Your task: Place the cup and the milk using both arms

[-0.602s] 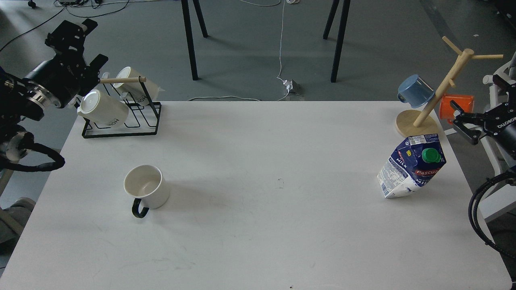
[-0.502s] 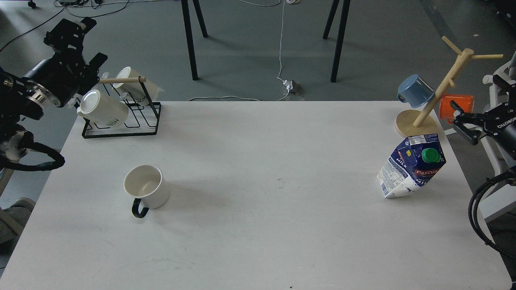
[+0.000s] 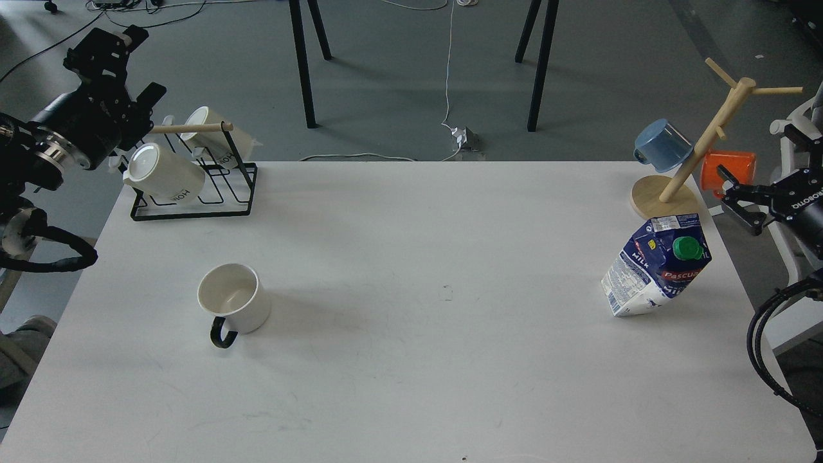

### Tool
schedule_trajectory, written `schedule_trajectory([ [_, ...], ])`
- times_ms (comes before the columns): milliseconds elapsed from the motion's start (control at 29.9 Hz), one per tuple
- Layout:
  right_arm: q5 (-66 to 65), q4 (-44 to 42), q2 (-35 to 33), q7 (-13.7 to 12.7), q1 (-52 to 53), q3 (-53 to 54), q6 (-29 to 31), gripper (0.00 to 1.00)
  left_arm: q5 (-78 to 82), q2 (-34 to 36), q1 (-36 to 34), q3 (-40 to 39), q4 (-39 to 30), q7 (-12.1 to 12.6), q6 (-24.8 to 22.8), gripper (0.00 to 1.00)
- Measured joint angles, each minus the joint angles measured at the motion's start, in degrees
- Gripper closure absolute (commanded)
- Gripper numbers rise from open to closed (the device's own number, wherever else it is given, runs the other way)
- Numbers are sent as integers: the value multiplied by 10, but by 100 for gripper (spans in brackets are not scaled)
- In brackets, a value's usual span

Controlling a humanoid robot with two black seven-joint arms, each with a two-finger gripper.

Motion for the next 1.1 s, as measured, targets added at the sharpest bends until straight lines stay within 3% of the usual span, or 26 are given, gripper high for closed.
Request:
schedule_trajectory([
  [134, 1, -1, 0, 0, 0, 0, 0, 2, 56, 10, 0, 10, 11, 0, -5, 0],
  [267, 1, -2, 0, 0, -5, 1, 0, 2, 250, 38, -15, 13, -3, 0, -6, 0],
  [502, 1, -4, 2, 0, -11, 1, 0, 2, 504, 94, -19, 16, -139, 0, 5, 0],
  [602, 1, -5, 2, 0, -15, 1, 0, 2, 567, 100, -6, 28, -164, 0, 15, 0],
  [736, 1, -7, 2, 1, -21, 2, 0, 2, 670, 102, 18, 59, -160, 0, 41, 1],
  [869, 1, -7, 2, 2, -29, 2, 0, 2, 775, 100, 49, 90, -117, 0, 103, 1],
  [970, 1, -7, 2, 2, -33, 2, 0, 2, 807, 96, 74, 102, -76, 0, 151, 1],
  [1103, 1, -6, 2, 2, -35, 2, 0, 2, 812, 92, 89, 104, -57, 0, 170, 2],
])
